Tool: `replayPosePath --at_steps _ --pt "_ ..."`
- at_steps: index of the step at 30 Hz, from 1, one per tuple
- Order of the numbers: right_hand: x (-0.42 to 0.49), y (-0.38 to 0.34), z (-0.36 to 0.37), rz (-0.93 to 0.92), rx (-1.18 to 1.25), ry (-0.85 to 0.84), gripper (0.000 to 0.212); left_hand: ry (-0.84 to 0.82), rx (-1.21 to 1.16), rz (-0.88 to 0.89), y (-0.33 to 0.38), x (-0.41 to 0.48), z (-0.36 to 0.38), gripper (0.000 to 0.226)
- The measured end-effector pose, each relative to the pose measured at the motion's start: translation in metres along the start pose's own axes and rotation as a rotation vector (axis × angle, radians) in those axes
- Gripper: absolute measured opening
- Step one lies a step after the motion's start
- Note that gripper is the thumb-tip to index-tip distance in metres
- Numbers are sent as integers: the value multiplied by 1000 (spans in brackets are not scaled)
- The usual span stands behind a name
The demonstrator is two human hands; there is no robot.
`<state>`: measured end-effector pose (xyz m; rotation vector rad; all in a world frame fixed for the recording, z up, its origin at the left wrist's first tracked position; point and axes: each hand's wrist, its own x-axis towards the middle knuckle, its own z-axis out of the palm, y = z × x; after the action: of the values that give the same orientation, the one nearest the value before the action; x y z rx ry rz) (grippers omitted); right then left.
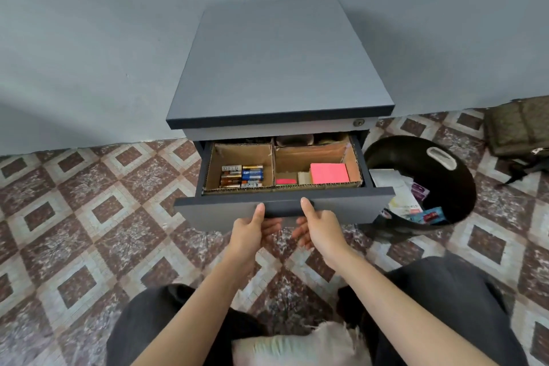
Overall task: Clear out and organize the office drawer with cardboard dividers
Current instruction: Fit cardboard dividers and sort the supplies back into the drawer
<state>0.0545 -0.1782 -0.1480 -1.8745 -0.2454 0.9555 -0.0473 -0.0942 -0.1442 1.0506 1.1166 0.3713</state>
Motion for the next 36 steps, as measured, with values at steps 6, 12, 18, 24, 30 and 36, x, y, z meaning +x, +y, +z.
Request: replayPosePath --at_steps 6,12,18,24,30,36 --pt "44 -30 7 -27 86 33 48 4 -13 59 29 45 13 35" --pt "85 -52 9 -78 75 62 50 53 48 149 51 80 28 34" --pt "117 -62 9 -83 139 60 51 81 66 199 62 110 37 36" --pt "122 -65 7 -84 60 39 50 63 170 225 64 118 30 42" --pt "99 -86 -4 -217 -157 89 48 176 452 257 75 103 33 42" --pt "47 -105 -28 -902 -517 327 21 369 815 902 88 60 14 21"
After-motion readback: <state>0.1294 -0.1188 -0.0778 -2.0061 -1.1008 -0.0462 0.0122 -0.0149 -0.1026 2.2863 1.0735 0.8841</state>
